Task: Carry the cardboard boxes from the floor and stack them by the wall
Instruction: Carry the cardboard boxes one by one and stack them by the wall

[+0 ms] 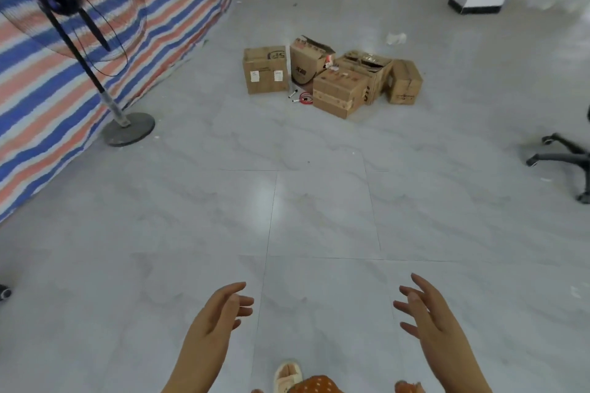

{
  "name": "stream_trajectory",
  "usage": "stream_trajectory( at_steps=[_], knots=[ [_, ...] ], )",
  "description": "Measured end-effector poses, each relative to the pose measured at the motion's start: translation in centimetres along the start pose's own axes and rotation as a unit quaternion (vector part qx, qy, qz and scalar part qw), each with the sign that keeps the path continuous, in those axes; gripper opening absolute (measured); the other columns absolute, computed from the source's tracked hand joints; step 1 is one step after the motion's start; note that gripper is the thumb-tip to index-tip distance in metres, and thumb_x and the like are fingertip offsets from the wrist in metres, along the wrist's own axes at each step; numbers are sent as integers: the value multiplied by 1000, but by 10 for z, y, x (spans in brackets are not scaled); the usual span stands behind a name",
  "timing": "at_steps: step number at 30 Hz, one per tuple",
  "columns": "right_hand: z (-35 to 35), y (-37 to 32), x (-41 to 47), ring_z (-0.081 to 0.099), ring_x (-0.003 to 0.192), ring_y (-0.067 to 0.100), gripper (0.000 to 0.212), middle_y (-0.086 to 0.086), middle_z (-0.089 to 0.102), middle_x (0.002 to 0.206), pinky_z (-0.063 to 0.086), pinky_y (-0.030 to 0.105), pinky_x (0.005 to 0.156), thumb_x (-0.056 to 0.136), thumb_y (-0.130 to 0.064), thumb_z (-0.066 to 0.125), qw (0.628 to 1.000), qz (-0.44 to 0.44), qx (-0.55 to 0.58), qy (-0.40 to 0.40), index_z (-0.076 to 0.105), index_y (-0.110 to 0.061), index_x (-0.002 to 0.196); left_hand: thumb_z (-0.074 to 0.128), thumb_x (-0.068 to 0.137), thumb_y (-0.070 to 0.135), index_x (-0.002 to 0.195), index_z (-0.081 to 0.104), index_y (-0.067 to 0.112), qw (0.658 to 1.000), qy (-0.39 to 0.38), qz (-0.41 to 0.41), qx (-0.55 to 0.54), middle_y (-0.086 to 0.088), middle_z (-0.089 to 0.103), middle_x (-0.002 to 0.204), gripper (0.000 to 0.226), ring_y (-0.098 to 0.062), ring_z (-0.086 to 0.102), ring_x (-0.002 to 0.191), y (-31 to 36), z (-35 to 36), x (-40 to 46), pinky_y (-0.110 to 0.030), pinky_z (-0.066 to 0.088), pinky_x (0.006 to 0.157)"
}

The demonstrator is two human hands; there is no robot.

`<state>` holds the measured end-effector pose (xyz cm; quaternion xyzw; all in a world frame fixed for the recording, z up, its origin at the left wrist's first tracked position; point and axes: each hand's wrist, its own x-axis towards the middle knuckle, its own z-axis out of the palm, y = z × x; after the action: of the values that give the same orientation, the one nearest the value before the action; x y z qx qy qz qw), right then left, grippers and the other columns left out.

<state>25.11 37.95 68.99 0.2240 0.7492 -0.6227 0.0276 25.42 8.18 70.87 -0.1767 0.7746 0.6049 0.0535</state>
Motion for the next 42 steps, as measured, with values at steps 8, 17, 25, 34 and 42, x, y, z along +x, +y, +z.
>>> stream_trajectory(
  at_steps=[8, 17, 25, 34, 42],
  knots=[
    [-9, -45, 122, 63, 100, 20, 32, 2, 60, 117, 51, 38, 84, 99, -21, 40, 993, 31, 59, 95, 46, -22, 131, 40, 100, 16, 108, 65, 23, 997, -75, 28, 11, 3, 73, 96, 27, -12, 69, 88, 79, 56, 167, -30, 50, 81],
    [-91, -92, 323, 64, 100, 26, 29, 8, 63, 115, 50, 46, 86, 100, -21, 41, 978, 74, 143, 130, 51, -19, 127, 40, 100, 19, 107, 65, 20, 997, -70, -2, -39, -1, 74, 93, 26, -17, 70, 87, 153, 198, 314, -32, 51, 78],
    [-149, -142, 483, 67, 100, 14, 26, -5, 66, 113, 54, 37, 82, 100, -25, 42, 990, 32, 96, 100, 53, -33, 123, 38, 98, 22, 105, 63, 24, 996, -88, -11, -22, 4, 74, 90, 25, -13, 70, 85, 223, 306, 424, -25, 52, 70],
    [-154, -174, 668, 67, 97, 14, 27, -4, 65, 111, 55, 36, 79, 100, -21, 42, 989, 51, 88, 111, 52, -29, 124, 38, 99, 24, 106, 61, 22, 997, -68, -19, -25, -7, 69, 100, 24, -23, 66, 94, 291, 383, 594, -34, 51, 83],
    [-136, -259, 844, 64, 101, 21, 26, 0, 62, 114, 54, 38, 82, 100, -26, 41, 988, 35, 87, 121, 49, -28, 125, 38, 100, 24, 107, 64, 24, 997, -77, 13, -21, -2, 72, 96, 27, -16, 69, 90, 389, 428, 769, -28, 51, 81]
  ],
)
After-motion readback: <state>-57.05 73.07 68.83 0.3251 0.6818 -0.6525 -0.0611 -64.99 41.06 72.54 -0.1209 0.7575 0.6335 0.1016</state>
